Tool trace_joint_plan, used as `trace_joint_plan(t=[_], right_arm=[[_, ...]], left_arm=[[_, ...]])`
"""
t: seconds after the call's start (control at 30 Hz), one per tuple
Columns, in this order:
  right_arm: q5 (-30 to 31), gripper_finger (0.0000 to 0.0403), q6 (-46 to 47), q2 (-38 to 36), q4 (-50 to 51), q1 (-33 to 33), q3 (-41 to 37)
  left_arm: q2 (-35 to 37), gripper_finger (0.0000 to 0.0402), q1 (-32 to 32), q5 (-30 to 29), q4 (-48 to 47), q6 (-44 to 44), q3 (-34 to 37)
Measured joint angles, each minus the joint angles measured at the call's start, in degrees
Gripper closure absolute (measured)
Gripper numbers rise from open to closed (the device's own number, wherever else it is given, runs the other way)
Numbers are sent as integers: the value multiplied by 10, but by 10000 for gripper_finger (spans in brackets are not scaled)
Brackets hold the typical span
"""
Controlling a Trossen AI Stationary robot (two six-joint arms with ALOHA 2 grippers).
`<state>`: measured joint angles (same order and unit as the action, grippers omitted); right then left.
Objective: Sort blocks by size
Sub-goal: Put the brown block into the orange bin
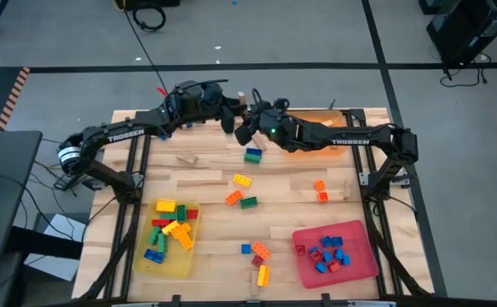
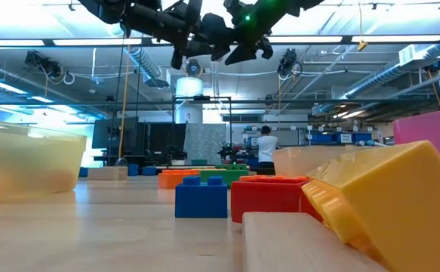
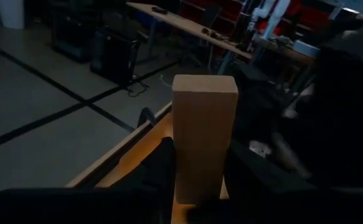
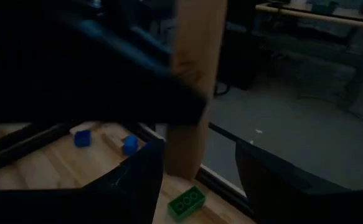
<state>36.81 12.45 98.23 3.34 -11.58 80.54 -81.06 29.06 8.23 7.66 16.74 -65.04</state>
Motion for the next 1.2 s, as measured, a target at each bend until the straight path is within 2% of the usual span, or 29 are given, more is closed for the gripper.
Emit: trace_joint_plan(t=[0.1, 0.2, 0.27, 0.4, 0.63, 0.87, 1.0, 1.2], right_arm=[[-9, 193, -4, 2, -13, -4, 0], [-9, 212, -4, 1, -21, -5, 0], [-13, 242, -5, 1, -22, -5, 0], [-15, 334, -6, 2, -24, -4, 0], [-19, 331, -2, 2, -25, -5, 0], [-20, 331, 3, -3, -7, -5, 0], [-20, 331, 46, -46, 91, -24, 0], [-27, 331, 56, -144, 241, -69, 0]], left_arm=[[0, 282, 0, 4, 3, -1, 0], [0, 282, 0, 5, 1, -3, 0], [0, 282, 0, 4, 2, -4, 0], [0, 276, 0, -1, 3, -2, 0], [1, 251, 1, 1, -3, -18, 0], [1, 191, 0, 8, -4, -35, 0], [1, 168, 4, -1, 3, -37, 0], [1, 163, 10, -11, 3, -58, 0]])
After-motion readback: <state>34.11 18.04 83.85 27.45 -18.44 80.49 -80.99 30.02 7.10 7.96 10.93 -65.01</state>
